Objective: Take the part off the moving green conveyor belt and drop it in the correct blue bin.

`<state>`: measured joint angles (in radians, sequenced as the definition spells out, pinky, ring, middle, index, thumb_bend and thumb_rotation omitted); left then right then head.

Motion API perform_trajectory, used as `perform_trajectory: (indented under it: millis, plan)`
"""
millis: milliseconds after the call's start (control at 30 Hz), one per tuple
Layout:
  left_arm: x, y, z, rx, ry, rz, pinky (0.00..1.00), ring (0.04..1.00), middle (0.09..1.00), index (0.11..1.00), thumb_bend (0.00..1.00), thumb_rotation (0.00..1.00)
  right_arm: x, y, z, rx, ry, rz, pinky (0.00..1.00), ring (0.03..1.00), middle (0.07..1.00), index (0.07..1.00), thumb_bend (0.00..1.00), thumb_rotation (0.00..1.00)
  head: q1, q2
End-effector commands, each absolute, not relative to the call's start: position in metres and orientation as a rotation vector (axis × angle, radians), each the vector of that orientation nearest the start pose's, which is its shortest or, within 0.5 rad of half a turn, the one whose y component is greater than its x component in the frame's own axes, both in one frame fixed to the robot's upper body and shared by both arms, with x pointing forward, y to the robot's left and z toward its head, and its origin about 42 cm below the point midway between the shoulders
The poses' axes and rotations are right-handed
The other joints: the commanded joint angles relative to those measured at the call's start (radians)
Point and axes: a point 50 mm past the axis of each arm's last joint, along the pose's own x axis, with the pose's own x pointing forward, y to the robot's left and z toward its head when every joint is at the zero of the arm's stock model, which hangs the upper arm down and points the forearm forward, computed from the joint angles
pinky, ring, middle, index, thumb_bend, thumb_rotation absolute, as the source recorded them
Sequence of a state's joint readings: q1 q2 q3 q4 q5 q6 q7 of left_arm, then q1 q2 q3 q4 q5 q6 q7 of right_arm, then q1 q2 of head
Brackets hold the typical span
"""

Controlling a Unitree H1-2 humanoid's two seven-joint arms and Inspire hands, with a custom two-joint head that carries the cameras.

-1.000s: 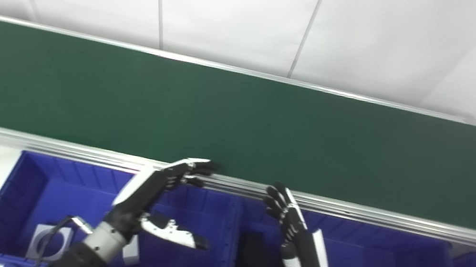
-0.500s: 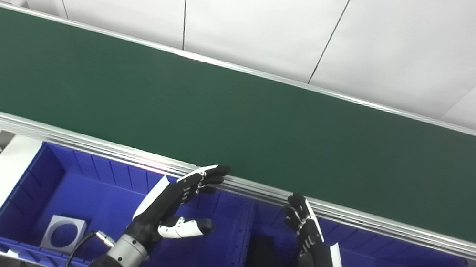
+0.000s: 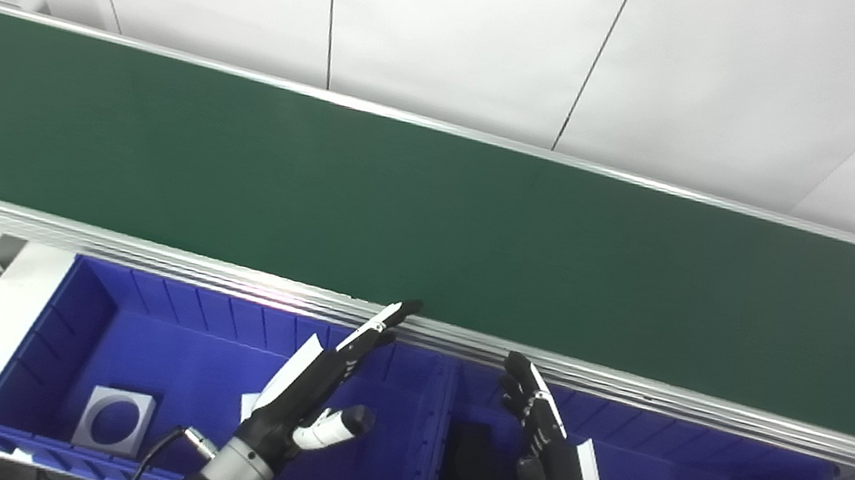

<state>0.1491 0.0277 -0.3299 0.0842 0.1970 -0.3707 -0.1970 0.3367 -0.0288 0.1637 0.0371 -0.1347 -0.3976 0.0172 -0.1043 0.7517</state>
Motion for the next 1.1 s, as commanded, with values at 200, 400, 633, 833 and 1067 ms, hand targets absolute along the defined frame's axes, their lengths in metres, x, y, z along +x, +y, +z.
perform_trajectory:
  millis: [200, 400, 633, 833, 1067]
  plan:
    - [0.215, 0.135, 0.068, 0.167, -0.218, -0.565, 0.96, 1.000, 1.000, 0.935, 0.94, 1.00, 0.163, -0.169, 0.049, -0.100, -0.120, 0.141, 0.88, 0.903, 0.930, 0.932, 0.88, 1.00, -0.171, 0.003]
    - [0.217, 0.147, 0.075, 0.176, -0.222, -0.604, 0.95, 1.000, 1.000, 0.924, 0.92, 1.00, 0.166, -0.154, 0.052, -0.099, -0.108, 0.145, 0.89, 0.918, 0.944, 0.932, 0.90, 1.00, -0.298, -0.005]
    - [0.218, 0.153, 0.085, 0.213, -0.234, -0.620, 0.91, 0.982, 0.989, 0.920, 0.83, 1.00, 0.169, -0.143, 0.055, -0.083, -0.128, 0.128, 0.88, 0.904, 0.938, 0.924, 0.86, 1.00, -0.343, -0.011]
    - [0.218, 0.151, 0.088, 0.212, -0.229, -0.620, 0.90, 0.979, 0.985, 0.916, 0.84, 1.00, 0.168, -0.144, 0.055, -0.085, -0.128, 0.130, 0.89, 0.910, 0.945, 0.928, 0.88, 1.00, -0.320, -0.006]
    - [0.217, 0.149, 0.086, 0.197, -0.225, -0.606, 0.92, 0.980, 0.982, 0.915, 0.86, 1.00, 0.168, -0.145, 0.055, -0.076, -0.119, 0.122, 0.89, 0.903, 0.933, 0.922, 0.91, 1.00, -0.343, -0.015]
